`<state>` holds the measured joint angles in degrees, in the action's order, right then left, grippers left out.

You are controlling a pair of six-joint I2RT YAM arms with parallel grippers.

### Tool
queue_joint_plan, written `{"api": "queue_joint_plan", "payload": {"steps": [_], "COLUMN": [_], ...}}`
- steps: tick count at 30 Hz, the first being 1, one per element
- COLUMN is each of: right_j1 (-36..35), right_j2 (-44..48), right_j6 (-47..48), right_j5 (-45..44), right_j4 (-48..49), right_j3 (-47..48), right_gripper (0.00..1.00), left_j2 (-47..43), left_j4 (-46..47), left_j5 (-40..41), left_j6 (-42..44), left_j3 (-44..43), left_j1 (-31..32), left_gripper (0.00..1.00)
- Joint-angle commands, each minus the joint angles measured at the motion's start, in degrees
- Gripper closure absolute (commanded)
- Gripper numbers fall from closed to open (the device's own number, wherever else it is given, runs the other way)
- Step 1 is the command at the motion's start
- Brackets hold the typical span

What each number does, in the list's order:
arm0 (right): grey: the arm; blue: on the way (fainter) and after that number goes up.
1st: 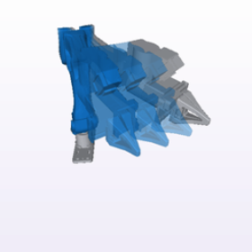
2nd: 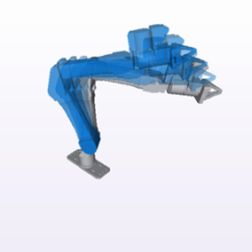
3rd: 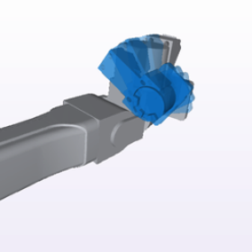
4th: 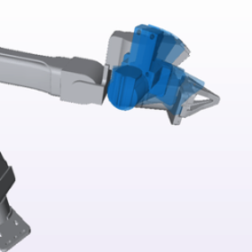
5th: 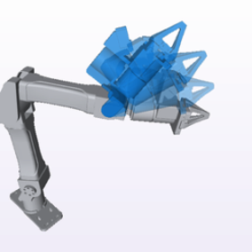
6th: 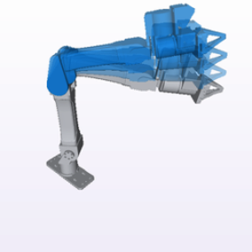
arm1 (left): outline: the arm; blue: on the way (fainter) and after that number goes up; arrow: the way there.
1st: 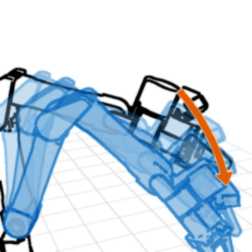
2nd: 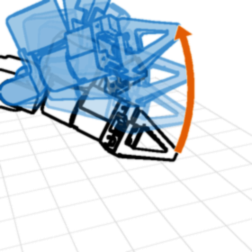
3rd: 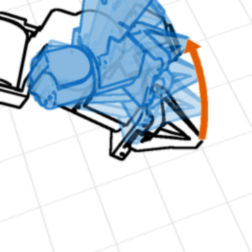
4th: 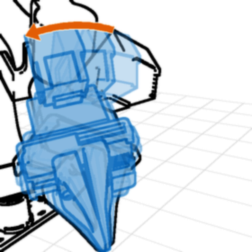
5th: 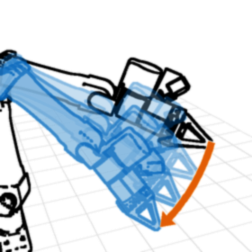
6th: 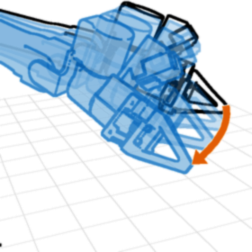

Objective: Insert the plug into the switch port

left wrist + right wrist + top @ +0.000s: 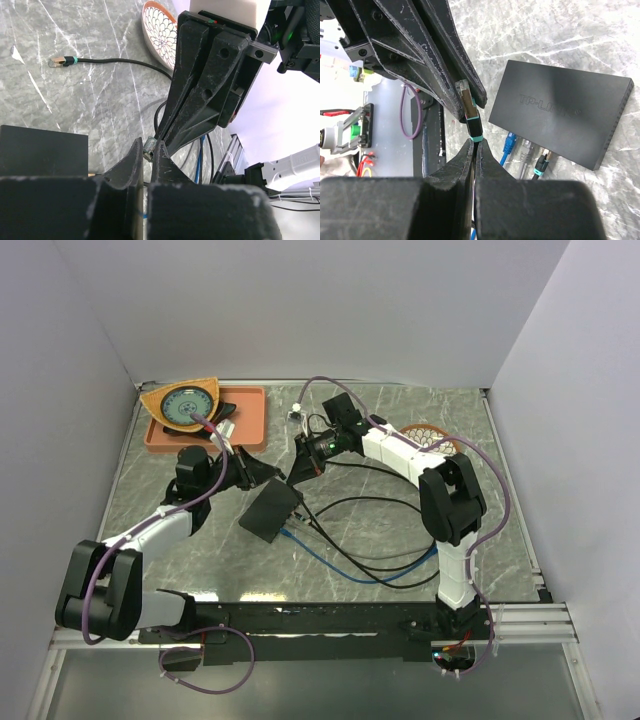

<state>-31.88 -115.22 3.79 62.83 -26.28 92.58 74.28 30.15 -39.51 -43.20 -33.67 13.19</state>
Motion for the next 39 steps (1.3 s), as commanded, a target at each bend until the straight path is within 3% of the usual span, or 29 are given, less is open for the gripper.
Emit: {"api": "queue_joint_plan", "payload": {"steps": [1, 3, 6, 7, 12, 17, 18, 22, 28, 32, 35, 37, 39], "right_j1": [-0.02, 0.06, -0.03, -0.20, -2.48, -6.26, -6.79, -10.30, -13.65, -14.44, -14.88, -15.32, -15.58], "right_j2": [3.86, 4.74, 6.84, 7.46, 11.77, 14.76, 14.93, 15.29, 14.06, 14.50, 14.58, 14.06, 13.53], "right_j6": [0.87, 0.69, -0.27, -0.62, 0.07, 1.30, 1.65, 3.50, 5.00, 4.12, 3.51, 3.33, 2.98], "right_j5": [-2.60, -4.63, -11.74, -14.81, -30.38, -42.07, -45.04, -53.30, -58.87, -57.65, -56.24, -55.54, -55.45], "right_j4": [-1.57, -1.58, -1.14, -1.14, 0.18, 1.50, 1.50, 1.50, 1.14, 2.90, 3.87, 3.87, 3.61], "right_j3": [1.99, 2.00, 1.47, 1.38, -0.11, -1.17, -1.17, -0.73, 0.41, -1.16, -1.43, -1.17, -0.47], "right_gripper": [1.00, 1.00, 0.91, 0.81, 0.65, 0.34, 0.23, 0.03, 0.01, 0.05, 0.15, 0.28, 0.33], "left_j2": [-1.51, -1.60, -1.77, -1.77, -1.60, -1.77, -1.86, -1.77, -1.86, -2.30, -2.39, -2.30, -2.39], "left_j4": [1.06, 0.00, -3.60, -4.83, -11.16, -15.29, -16.52, -19.16, -25.48, -27.95, -28.65, -28.66, -28.13], "left_j5": [0.13, 1.27, 3.63, 4.34, 6.98, 9.27, 9.53, 10.24, 11.91, 13.14, 13.58, 13.58, 13.40], "left_j6": [0.92, 0.75, 0.49, 0.49, 0.49, -0.39, -0.57, -1.53, -2.24, -2.41, -1.98, -1.89, -2.15], "left_j3": [-0.61, -1.13, -2.45, -2.89, -5.17, -6.67, -7.19, -8.60, -12.29, -13.88, -14.49, -14.49, -14.23], "left_j1": [-0.09, -0.01, -0.01, -0.01, -0.01, -0.01, -0.01, -0.09, -0.09, -0.09, -0.09, -0.09, -0.09], "left_gripper": [0.99, 0.99, 0.99, 0.99, 0.99, 0.99, 0.99, 0.99, 0.99, 0.99, 0.99, 0.99, 0.99]}}
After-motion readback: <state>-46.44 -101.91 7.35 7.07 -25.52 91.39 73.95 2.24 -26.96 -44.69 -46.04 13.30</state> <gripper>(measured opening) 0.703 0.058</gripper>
